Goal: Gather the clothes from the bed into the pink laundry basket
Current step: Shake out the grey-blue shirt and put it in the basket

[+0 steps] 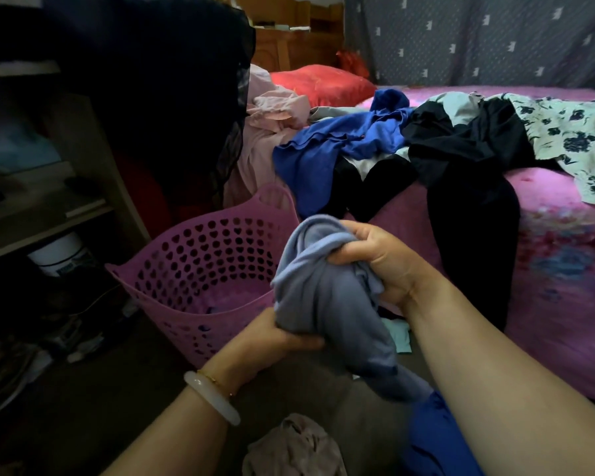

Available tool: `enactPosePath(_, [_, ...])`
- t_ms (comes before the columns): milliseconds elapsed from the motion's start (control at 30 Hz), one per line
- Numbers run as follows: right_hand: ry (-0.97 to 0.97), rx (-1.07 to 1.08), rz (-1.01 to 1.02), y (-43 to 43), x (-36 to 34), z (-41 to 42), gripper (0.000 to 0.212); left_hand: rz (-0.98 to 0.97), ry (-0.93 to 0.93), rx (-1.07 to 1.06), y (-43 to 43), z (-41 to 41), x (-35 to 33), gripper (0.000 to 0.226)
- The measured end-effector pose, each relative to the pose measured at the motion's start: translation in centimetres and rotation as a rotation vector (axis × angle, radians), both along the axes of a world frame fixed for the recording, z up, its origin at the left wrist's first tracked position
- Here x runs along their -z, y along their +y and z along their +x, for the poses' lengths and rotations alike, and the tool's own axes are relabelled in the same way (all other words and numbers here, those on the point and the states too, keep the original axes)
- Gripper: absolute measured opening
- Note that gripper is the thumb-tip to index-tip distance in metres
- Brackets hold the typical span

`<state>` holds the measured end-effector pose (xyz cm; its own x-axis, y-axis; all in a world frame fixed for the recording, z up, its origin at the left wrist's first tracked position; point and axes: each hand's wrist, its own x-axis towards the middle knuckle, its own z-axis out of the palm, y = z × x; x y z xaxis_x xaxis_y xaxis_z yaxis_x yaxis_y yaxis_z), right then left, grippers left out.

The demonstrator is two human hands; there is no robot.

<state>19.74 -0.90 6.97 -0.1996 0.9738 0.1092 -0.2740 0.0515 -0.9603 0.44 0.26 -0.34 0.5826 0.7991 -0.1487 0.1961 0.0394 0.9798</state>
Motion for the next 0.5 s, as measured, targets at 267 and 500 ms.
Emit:
enactPosePath(267, [0.256, -0.027, -0.625, 0.6, 6.6, 1.3, 0.071, -0.212, -0.178, -0.288, 0.8, 0.3, -2.1, 0.019])
enactPosePath(500, [-0.76, -0.034, -0.164, 0.0, 4.3, -0.9, 0.069, -0.076, -0.148, -0.221, 2.0, -1.2, -2.6, 0.019])
